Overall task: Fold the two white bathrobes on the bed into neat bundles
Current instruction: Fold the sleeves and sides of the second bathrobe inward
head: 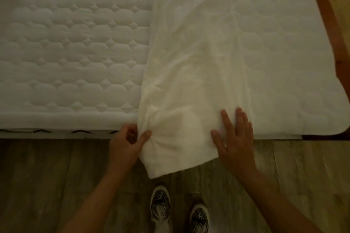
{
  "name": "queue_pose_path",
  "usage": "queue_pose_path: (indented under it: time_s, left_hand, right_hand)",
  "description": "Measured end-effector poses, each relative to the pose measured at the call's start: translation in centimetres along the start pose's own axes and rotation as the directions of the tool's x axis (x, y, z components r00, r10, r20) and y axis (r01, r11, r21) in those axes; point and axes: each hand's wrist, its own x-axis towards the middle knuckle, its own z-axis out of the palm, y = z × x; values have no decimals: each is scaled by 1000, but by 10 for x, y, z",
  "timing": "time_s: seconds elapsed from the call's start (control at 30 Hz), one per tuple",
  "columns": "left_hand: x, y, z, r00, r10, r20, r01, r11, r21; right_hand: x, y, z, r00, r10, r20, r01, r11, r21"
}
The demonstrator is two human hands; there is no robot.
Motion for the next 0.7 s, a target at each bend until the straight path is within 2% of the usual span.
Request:
queue_pose_path:
  time_s: [0.07,0.13,0.17,0.23,0.27,0.33,0.43,0.6,0.7]
  left_hand:
    - [-8,-7,7,998,-15,-66,15,1000,-3]
    - [-15,-12,18,997,-69,-37,64,989,-137]
    - [-18,-13,25,992,-123,-14,116,961,-252]
    - [-19,-16,34,980,-198,23,189,883,-429]
    - [-17,-19,37,978,-204,38,199,869,-454]
    - [-11,-27,42,982,-168,84,188,878,-441]
    - [-7,-35,41,980,-149,129,190,890,-414]
    - [-17,-35,31,974,-173,147,220,875,-431]
    - [-29,-21,24,967,-162,197,228,898,-377]
  right_hand:
    - [-9,6,1,991,38,-125,-25,994,108]
    - [-21,10,-2,941,249,-229,-174,936,306]
    - [-26,14,-2,884,408,-228,-280,853,440]
    - [-31,20,-6,758,648,-71,-429,578,694]
    - [-31,24,-6,748,663,39,-450,463,764]
    - [-27,36,-3,805,552,218,-468,364,805]
    - [-17,49,-4,846,418,330,-475,312,823]
    - [-23,59,-22,802,358,477,-571,226,789]
    - [-28,53,-47,786,307,537,-604,189,774]
